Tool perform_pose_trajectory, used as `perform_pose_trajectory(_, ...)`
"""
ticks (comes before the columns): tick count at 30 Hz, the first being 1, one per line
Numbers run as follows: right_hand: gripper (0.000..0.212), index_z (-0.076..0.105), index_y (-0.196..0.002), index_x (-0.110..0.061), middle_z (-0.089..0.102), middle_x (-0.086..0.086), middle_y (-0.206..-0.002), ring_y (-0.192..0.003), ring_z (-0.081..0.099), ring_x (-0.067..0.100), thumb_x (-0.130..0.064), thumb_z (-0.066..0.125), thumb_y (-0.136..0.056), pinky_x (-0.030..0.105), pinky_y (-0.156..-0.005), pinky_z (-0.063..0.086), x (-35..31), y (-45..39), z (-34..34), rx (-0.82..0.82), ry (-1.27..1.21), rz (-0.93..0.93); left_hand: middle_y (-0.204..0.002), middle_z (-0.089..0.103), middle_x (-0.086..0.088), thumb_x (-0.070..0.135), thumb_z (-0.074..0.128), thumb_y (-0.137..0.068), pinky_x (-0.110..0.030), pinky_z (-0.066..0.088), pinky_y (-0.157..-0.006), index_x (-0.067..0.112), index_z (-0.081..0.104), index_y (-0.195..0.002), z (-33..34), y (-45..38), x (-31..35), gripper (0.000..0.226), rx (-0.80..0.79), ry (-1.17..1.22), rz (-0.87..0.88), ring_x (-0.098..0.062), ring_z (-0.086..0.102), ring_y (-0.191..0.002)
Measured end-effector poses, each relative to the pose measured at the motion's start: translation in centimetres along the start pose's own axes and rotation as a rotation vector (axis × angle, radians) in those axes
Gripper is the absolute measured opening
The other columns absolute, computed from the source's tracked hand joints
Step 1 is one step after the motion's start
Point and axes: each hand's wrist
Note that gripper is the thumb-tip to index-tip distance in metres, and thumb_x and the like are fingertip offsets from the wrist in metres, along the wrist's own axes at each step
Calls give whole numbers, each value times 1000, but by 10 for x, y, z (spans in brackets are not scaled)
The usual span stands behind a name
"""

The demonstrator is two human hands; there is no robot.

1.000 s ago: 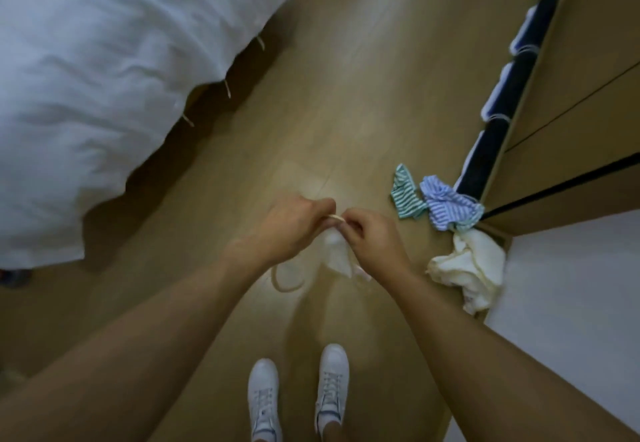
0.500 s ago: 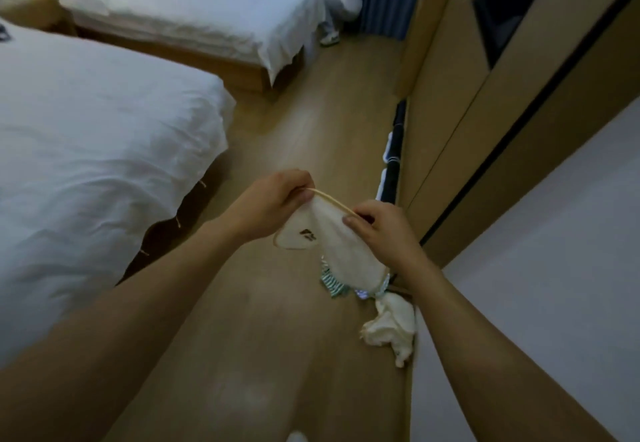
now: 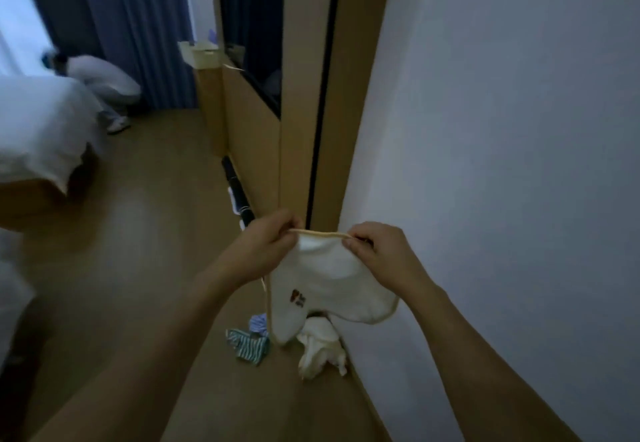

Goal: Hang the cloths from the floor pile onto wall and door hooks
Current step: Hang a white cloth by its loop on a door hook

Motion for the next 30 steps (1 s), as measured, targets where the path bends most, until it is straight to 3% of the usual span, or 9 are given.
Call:
perform_pose_trajectory(3,17,65,-77,-24,60,-13,-71,-68,53,-1,-24,59,-93,11,-61,34,-12,43,-15,96,55,142,-86,64,14,38,60,-91,-13,45,-60,38,57,-91,13,-3,20,3,-146,14,191,2,59,-77)
perform_pose_trajectory(7,18,70,-79,-16,65,-8,-72,-69,57,5,-23,59,-92,17,-62,39,-28,109,-36,212,128,323,-86,68,15,56,62,-84,-27,50,-67,37,66,-91,38,1,60,21,-291,37,435,-1,62,-79)
perform_pose_trajectory(10,19,71,-81,-13,68,-4,-73,-69,59,9,-23,59,-92,26,-66,44,-39,162,-55,286,178,469,-82,70,16,48,55,-90,-29,50,-67,31,73,-90,62,11,98,24,-365,64,598,1,64,-75)
perform_pose_trajectory(14,18,74,-86,-14,69,-4,-76,-71,60,9,-24,59,-92,28,-68,47,-55,237,-78,406,214,646,-81,63,9,38,48,-92,-29,46,-68,21,67,-88,101,31,151,27,-396,143,733,-7,59,-75)
perform_pose_trajectory(17,19,73,-86,-14,69,-2,-75,-71,60,11,-25,59,-92,32,-69,49,-69,288,-90,487,251,766,-77,62,9,27,51,-97,-27,41,-63,23,62,-84,137,51,188,17,-471,206,775,-6,58,-73)
perform_pose_trajectory(20,19,73,-86,-15,69,-1,-76,-73,61,13,-25,59,-92,34,-69,51,-82,338,-101,563,289,865,-81,64,11,17,50,-97,-22,42,-64,27,60,-94,171,80,226,14,-570,254,833,0,58,-76)
perform_pose_trajectory(23,20,73,-84,-14,68,-1,-74,-72,61,14,-25,58,-92,37,-69,51,-97,390,-111,631,321,952,-83,64,12,25,48,-99,-22,42,-65,32,59,-96,197,116,270,13,-676,297,931,2,58,-77)
perform_pose_trajectory(26,19,74,-86,-15,69,-1,-76,-74,62,14,-23,58,-92,35,-69,51,-113,447,-120,700,339,1025,-80,65,12,48,47,-97,-26,46,-65,33,60,-91,214,158,315,21,-757,321,1059,0,59,-75)
perform_pose_trajectory(30,17,74,-85,-18,67,-4,-72,-69,59,10,-25,60,-91,31,-65,47,-139,532,-131,771,351,1116,-70,64,10,46,46,-93,-34,49,-63,28,62,-81,236,217,373,27,-786,319,1207,-5,59,-67)
Point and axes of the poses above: each hand's wrist, its own y-axis away from the middle knuckle, its own z-axis out of the palm, x = y × z
